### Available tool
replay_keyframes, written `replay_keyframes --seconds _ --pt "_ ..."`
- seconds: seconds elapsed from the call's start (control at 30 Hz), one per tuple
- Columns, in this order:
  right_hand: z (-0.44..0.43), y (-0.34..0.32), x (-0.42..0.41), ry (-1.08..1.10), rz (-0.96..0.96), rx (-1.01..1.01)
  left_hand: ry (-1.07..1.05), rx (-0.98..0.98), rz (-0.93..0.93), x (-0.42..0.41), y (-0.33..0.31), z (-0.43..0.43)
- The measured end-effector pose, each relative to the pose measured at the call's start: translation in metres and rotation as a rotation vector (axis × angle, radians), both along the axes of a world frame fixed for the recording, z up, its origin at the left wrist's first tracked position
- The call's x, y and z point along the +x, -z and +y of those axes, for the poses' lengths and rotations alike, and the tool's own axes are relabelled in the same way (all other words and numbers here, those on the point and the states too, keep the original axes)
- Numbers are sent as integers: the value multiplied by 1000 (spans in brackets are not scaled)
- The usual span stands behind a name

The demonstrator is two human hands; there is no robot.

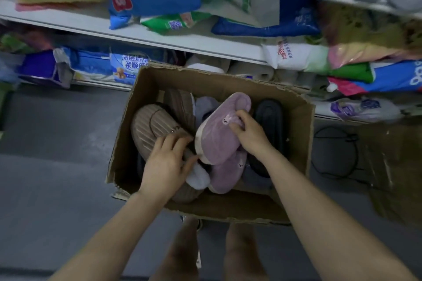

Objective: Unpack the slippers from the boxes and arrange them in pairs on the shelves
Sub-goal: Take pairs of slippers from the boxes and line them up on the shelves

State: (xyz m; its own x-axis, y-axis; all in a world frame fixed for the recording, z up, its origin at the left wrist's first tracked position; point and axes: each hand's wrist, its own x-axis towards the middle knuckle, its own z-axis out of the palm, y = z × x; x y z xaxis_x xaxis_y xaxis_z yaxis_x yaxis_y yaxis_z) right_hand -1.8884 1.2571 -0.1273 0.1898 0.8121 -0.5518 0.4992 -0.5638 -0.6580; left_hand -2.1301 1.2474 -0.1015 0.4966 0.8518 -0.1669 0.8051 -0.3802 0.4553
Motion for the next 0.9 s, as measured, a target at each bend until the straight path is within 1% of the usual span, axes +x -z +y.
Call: replay_keyframes --seconds 0.07,0.1,0.17,0.2,0.23,0.27,0.33,0.4,0.43,0.47,0.5,0.53,0.57,0.6,0.67,0.73,0.8,0.9 --pt "1 -24 7 17 76 97 -28 -83 -86 15 -10 14" --pt "0 -32 12 41 94 135 -35 -168 -118 23 -15 21" --pt "-1 -41 23 72 129 187 -47 -425 -199 35 -26 33" --pt "-2 -44 25 54 156 202 -68 -551 -256 40 -31 37" --pt "-3 -45 25 21 186 209 -107 -647 -313 43 -33 41" --pt "-4 -47 21 -18 213 204 -144 -683 -347 43 -33 43" --pt "-6 -39 12 -40 288 201 -168 -596 -327 37 -24 45" --pt "-7 -25 1 117 363 207 -257 -527 -340 21 -14 42" --pt "-8 -12 -2 185 297 178 -313 -520 -373 13 -11 40" --pt "-11 4 -4 164 140 104 -349 -509 -400 5 -10 37" --pt "-17 21 -8 35 -59 -31 -378 -500 -413 -2 -11 34" --pt "-26 35 -14 -106 -203 -182 -408 -498 -419 -8 -11 30" --pt "-35 47 -21 -196 -257 -290 -438 -501 -434 -14 -11 27" --pt "-43 54 -28 -218 -256 -343 -468 -505 -458 -18 -12 24" --pt "-52 59 -33 -124 -217 -303 -522 -514 -503 -25 -12 17" --pt "-49 52 -32 -49 -220 -263 -567 -516 -552 -30 -13 11" --pt "-43 36 -29 -50 -229 -261 -611 -515 -595 -35 -15 7" --pt "-29 -8 -21 -61 -188 -134 -676 -468 -634 -44 -23 5"
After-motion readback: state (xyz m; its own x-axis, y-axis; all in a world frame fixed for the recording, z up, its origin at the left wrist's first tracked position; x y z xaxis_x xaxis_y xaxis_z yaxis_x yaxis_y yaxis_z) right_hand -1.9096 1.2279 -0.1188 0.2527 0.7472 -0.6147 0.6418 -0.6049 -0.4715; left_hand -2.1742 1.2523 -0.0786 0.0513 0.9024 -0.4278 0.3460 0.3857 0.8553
